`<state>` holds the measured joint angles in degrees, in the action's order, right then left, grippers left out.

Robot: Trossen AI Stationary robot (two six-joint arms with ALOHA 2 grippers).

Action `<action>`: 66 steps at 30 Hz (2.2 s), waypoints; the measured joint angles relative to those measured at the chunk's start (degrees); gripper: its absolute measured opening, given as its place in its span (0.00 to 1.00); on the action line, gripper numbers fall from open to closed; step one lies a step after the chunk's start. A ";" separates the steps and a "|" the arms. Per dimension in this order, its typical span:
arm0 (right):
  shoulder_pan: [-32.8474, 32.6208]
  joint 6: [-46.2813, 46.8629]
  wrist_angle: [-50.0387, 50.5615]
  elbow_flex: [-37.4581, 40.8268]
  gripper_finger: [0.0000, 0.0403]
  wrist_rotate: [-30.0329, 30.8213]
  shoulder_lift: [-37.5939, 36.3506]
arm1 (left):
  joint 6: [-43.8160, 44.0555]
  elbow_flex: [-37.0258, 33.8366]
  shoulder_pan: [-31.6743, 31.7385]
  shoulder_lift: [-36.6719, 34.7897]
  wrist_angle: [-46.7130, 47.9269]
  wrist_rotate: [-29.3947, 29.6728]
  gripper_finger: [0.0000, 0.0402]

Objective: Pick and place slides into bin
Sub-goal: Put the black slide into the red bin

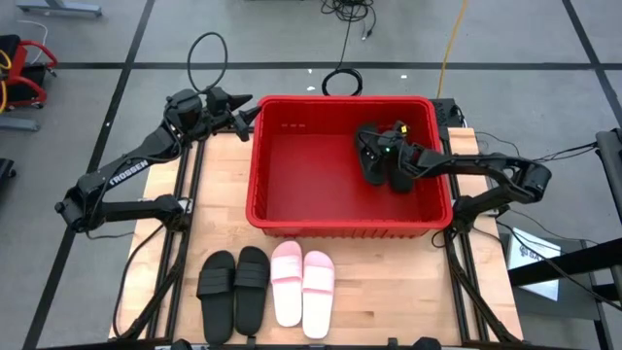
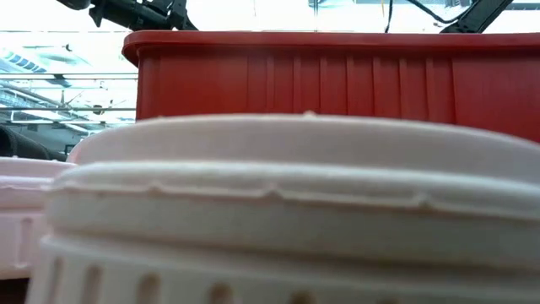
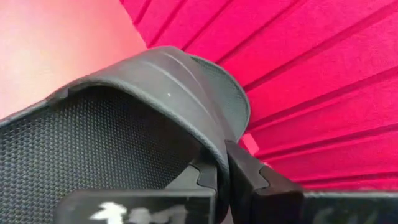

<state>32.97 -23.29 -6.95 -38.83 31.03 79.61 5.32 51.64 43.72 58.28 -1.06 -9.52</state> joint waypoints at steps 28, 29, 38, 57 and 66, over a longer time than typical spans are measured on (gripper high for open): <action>0.42 5.20 2.77 0.02 0.01 0.35 2.19 | 0.07 -0.02 -2.01 0.02 0.04 -0.04 0.64; 0.66 5.47 2.58 0.02 0.01 0.33 2.19 | 0.05 -0.02 -2.13 0.02 0.02 -0.04 0.64; 3.11 6.08 1.94 0.00 0.01 -3.48 5.73 | -0.15 -0.04 -3.37 0.02 0.02 -0.02 0.64; 3.34 3.04 1.58 0.00 0.17 -0.85 7.13 | -0.15 -0.04 -3.32 0.02 0.45 0.00 0.64; 3.37 1.37 2.81 0.00 0.32 -0.98 7.13 | -0.15 -0.04 -3.32 0.02 1.00 0.00 0.64</action>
<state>36.34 -21.92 -4.14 -38.83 30.04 86.74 5.17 51.59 40.40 58.30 -0.06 -9.52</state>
